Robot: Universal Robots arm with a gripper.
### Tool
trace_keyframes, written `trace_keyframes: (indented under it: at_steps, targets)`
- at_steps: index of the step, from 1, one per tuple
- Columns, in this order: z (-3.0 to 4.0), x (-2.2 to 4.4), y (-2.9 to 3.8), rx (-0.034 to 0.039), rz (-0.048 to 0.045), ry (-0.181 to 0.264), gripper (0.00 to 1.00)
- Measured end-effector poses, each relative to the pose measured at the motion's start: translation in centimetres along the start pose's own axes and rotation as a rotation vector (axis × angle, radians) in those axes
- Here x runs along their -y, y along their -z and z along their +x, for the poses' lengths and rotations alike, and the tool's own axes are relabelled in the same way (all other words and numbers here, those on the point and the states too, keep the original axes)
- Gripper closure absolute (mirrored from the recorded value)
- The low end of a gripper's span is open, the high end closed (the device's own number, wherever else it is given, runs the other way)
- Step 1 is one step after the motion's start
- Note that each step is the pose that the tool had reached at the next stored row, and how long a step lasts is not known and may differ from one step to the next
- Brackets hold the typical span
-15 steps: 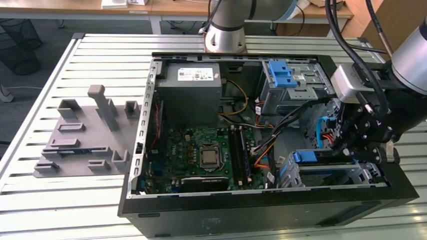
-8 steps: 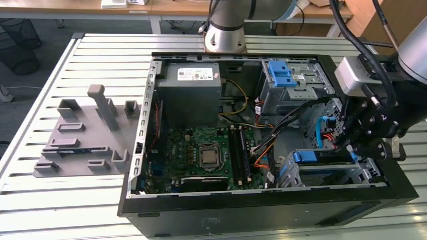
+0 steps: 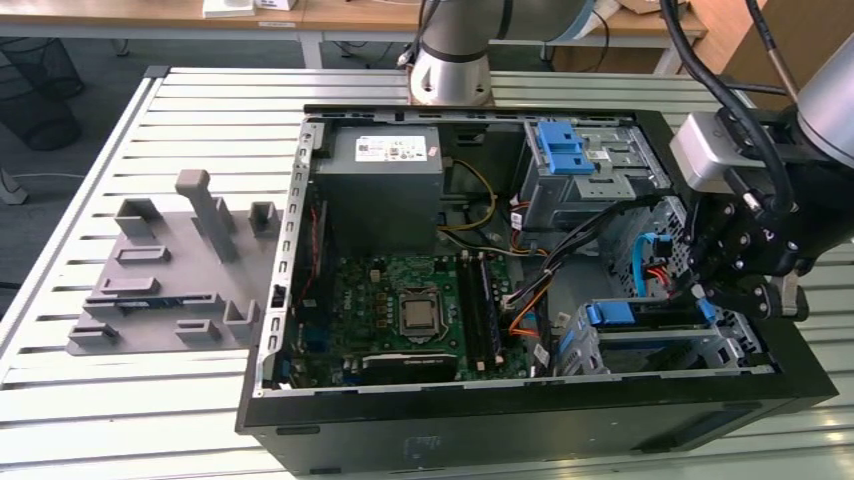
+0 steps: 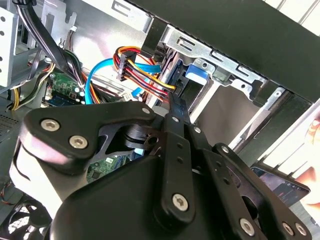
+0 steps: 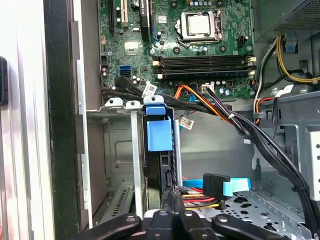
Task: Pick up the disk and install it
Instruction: 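Insert the first disk wire, then insert the second disk wire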
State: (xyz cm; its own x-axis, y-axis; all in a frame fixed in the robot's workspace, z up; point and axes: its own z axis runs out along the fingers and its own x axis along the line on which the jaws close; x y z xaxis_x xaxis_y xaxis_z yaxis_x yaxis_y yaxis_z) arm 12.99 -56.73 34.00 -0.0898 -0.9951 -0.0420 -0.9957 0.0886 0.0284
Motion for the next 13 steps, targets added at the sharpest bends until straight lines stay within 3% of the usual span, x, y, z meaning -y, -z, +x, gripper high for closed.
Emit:
trace_keyframes:
  at_steps: [13]
  targets:
    - [-0.01,-0.03,0.18,0.0,0.0,0.0,0.89]
